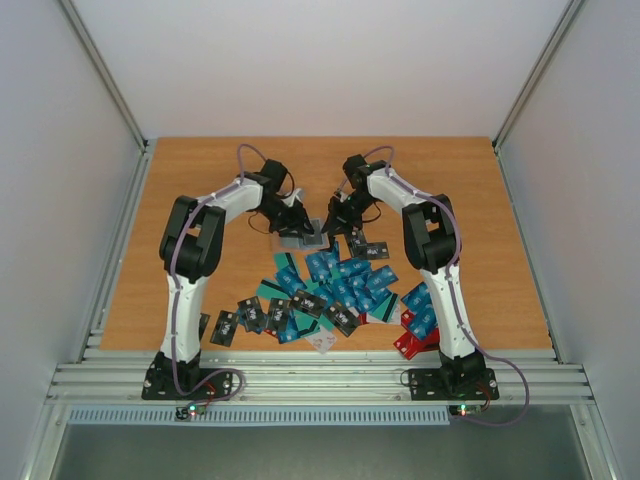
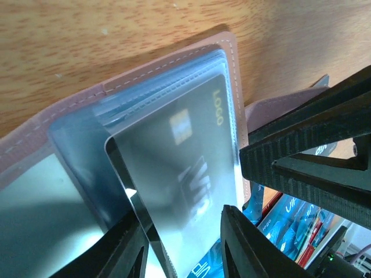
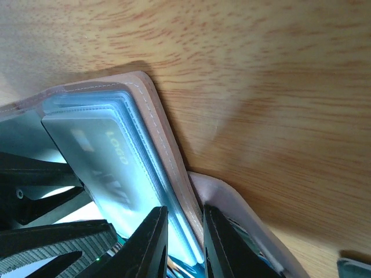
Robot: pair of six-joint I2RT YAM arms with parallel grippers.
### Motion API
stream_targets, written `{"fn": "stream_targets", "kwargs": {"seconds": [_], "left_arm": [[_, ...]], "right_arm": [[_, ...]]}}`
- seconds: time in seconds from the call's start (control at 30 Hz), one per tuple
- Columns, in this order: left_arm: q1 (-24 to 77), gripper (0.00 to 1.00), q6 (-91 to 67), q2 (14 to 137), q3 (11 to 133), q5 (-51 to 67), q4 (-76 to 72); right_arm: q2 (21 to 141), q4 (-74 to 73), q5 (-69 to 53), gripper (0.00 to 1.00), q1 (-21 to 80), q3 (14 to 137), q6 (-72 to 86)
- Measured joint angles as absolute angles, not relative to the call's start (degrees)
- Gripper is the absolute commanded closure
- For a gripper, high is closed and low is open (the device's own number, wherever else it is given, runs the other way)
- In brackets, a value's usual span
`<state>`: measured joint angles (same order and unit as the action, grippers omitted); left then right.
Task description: Put the credit cards into the card holder
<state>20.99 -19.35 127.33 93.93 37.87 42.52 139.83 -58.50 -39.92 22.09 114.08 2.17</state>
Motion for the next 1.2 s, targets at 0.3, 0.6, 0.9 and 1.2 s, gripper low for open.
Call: {"fn": "stream_targets", "kwargs": {"seconds": [0.3,0.6,0.9,1.2], "left_arm": [[21.0,0.72,-21.5,129.8,98.5,35.5,44.9],[20.7,0.65,-21.3,131.4,101.7,34.5,46.0],[21.0,0.35,-19.8,130.6,101.2,34.5,45.8],[21.3,0.18,-17.5,127.6,99.6,32.2,48.9]], "right_arm": [[141.3,-58.5,-39.9,0.81,22.0,116.8,3.6],[142.7,-59.2,-39.0,0.78,21.8,119.9,4.2],[142.5,-59.6,-39.0,0.67,22.2,120.3,3.5],[140.9,-60.5,-39.0,0.64,22.2,120.8,3.7]]}}
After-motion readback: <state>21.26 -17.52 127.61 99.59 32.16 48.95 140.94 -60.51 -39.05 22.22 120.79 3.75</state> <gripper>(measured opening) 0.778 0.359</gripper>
